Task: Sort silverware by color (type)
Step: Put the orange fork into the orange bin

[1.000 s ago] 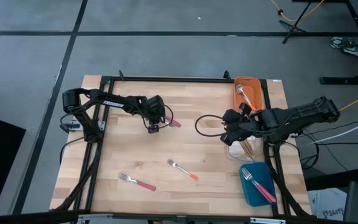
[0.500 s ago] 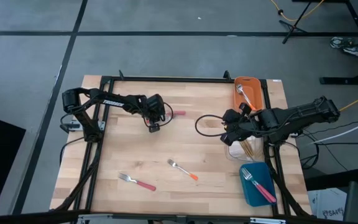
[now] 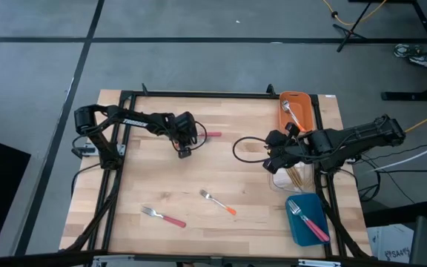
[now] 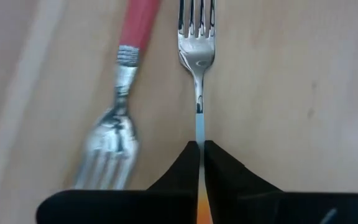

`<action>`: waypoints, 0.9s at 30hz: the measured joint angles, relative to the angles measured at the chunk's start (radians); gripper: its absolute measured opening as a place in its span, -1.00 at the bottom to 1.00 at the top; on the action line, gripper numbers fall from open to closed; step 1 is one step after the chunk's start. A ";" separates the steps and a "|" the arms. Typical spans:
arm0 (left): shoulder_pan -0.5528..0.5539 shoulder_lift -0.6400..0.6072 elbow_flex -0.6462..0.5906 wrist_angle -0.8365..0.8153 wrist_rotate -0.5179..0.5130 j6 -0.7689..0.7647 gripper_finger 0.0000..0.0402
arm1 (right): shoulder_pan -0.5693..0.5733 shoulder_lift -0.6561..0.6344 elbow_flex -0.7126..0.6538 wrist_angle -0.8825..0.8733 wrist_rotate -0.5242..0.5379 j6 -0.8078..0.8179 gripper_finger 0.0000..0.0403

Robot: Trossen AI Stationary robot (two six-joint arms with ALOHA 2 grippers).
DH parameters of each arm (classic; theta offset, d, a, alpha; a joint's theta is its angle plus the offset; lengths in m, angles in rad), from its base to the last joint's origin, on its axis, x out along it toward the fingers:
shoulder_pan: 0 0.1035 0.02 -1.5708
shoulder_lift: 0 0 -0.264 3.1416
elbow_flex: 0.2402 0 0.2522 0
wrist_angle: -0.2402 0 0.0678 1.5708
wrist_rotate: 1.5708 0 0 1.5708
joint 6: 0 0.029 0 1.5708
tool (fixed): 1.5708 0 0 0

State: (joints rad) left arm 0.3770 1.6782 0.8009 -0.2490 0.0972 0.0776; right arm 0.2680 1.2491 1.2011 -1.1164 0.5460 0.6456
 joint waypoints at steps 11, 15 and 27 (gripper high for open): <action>-0.016 0.001 -0.001 0.067 0.131 -0.070 -1.00 | 0.000 0.000 0.000 0.000 0.000 0.000 -0.55; -0.034 0.001 -0.001 0.108 0.152 -0.103 -1.00 | 0.000 0.000 0.000 0.000 0.000 0.000 -0.55; -0.079 0.001 -0.001 0.119 0.092 -0.102 -0.99 | 0.000 0.000 0.000 0.000 0.000 0.000 -0.55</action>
State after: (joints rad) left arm 0.2979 1.6791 0.7998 -0.1304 0.1894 -0.0246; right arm 0.2680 1.2491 1.2011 -1.1164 0.5458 0.6456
